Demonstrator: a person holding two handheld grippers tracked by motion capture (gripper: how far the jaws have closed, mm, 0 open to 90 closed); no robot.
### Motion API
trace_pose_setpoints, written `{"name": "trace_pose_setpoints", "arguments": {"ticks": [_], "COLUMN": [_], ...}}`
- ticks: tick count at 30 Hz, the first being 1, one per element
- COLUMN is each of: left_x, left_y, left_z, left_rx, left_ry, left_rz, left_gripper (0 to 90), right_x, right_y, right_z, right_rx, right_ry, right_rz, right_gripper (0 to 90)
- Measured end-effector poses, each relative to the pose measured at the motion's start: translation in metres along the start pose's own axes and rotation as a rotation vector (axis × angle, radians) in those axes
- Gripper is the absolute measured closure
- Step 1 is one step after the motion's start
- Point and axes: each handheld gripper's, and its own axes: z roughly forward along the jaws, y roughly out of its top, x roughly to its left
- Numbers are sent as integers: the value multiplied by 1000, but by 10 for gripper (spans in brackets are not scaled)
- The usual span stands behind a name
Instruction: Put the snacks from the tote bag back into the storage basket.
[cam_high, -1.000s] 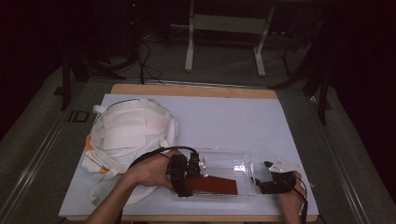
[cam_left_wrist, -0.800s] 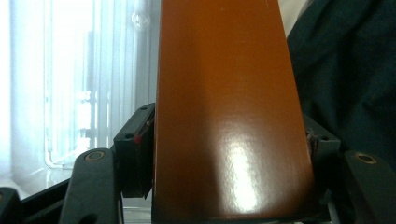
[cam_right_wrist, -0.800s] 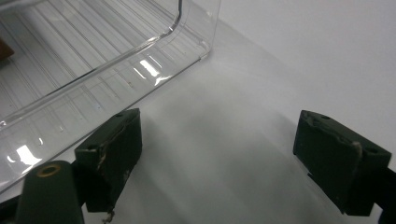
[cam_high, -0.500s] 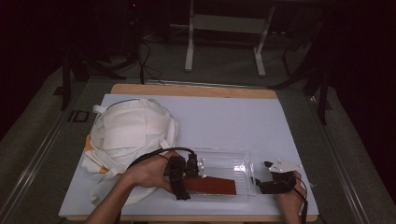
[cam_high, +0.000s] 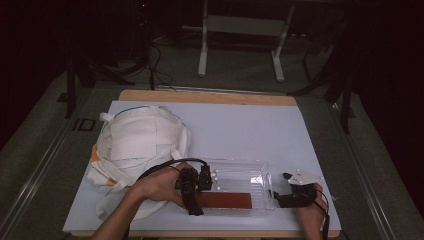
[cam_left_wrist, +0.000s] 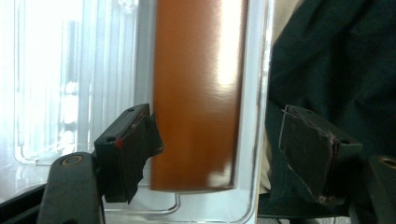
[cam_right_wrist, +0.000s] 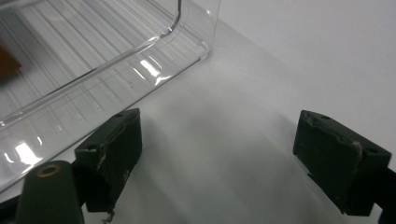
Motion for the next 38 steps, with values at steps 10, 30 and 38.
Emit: {"name": "trace_pose_setpoints", "arguments": {"ticks": [10, 30, 38], "left_x": [0, 3, -3], "left_y": [-2, -9, -24], "left_z": [-1, -13, -20], "left_rx": [-4, -83, -218], "left_ry": [1, 58, 172], "left_rz": [-5, -47, -74], "left_gripper": [265, 267, 267], "right_x": [0, 0, 0], "right_y": [0, 0, 0], "right_z": [0, 0, 0], "right_rx": [1, -1, 1], "right_ry": [0, 0, 1], "right_rz": [0, 0, 2], "right_gripper": [155, 155, 155]}}
